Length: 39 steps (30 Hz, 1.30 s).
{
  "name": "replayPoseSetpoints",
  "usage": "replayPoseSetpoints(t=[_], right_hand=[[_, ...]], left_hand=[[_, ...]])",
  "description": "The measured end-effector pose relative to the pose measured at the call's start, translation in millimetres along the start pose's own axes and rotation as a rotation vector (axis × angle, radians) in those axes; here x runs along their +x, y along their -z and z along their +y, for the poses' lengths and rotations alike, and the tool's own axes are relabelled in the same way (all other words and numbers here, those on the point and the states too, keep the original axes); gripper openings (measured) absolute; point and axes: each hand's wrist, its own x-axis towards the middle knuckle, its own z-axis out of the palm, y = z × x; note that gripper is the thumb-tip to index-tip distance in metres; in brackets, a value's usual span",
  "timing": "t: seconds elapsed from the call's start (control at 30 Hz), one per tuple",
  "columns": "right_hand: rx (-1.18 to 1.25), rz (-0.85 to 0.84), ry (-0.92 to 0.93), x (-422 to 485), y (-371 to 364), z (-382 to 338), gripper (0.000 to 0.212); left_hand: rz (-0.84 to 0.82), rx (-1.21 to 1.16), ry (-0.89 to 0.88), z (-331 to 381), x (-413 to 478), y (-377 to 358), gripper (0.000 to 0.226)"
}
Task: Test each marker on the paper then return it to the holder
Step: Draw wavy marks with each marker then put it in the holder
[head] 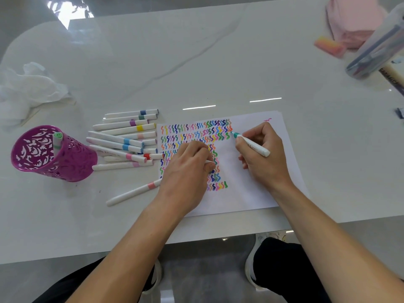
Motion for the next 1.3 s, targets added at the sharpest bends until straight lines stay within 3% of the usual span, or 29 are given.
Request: replayPoseSetpoints(t=[1.0, 1.3], right_hand=[[-0.045, 0.059, -0.07, 1.8, -2.5, 2.2, 0.02], [0.045, 0.062, -0.046, -3.3, -2.6, -5.4, 0.018]], left_hand=[[0.005, 0.036, 0.019, 2.7, 1.1, -3.9, 0.015], [-0.002, -0.02, 0.008, 1.4, 0.0, -0.3, 0.014]])
